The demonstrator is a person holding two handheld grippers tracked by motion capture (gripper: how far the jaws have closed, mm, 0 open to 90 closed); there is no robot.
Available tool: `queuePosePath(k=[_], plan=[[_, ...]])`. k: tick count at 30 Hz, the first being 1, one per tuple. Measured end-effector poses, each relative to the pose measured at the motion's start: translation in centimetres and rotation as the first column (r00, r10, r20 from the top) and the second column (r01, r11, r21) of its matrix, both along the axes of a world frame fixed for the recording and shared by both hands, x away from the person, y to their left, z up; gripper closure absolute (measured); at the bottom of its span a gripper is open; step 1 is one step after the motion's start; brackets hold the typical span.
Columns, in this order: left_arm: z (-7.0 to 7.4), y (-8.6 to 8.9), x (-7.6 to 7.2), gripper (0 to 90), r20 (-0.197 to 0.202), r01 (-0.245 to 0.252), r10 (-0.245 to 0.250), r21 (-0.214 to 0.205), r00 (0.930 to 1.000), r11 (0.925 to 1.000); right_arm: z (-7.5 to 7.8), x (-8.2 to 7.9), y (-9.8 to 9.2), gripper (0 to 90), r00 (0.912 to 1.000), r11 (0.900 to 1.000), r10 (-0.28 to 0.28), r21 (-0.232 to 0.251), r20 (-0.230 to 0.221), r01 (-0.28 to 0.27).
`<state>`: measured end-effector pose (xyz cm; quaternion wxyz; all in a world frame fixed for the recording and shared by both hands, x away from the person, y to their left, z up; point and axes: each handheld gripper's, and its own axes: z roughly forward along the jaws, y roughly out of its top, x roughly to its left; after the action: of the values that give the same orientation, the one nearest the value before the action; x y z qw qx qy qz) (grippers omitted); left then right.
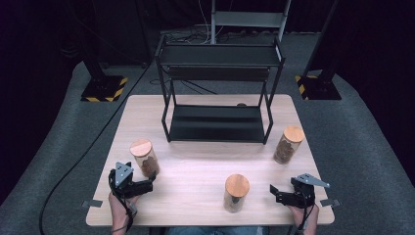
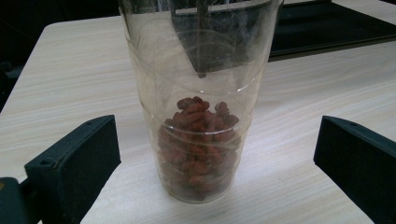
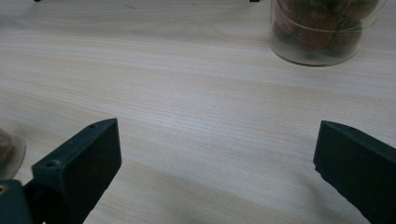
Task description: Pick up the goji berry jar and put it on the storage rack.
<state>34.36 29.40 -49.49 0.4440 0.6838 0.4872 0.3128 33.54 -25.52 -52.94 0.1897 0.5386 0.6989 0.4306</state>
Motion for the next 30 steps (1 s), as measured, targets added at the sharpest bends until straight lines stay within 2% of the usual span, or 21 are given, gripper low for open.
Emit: queuePosePath(k=[3,7,13,30], plan=[[0.0,-0.2,0.4,0.0,0.005,-0.019,0.019,-0.013,0.9998,0.9997,0.0,0.1,0.1,0.5,1.0,1.0,-0.002,-0.01,-0.005,0.002],[-0.2,-0.5,0.9,0.0,-0.002,-0.039,0.039,-0.011,0.9993,0.9992,0.0,0.1,0.0,0.6,1.0,1.0,-0.001,-0.004,-0.004,0.001],[-0.4,-0.6,1.6,0.0,0.012,-0.073,0.073,-0.017,0.9972,0.9972,0.0,0.1,0.0,1.1,1.0,1.0,-0.001,-0.003,-0.009,0.001],[-0.4,-0.8,3.3,0.0,0.031,-0.075,0.076,-0.02,0.9966,0.9969,0.0,0.2,0.2,0.9,0.9999,0.9997,-0.004,-0.024,-0.01,0.004]])
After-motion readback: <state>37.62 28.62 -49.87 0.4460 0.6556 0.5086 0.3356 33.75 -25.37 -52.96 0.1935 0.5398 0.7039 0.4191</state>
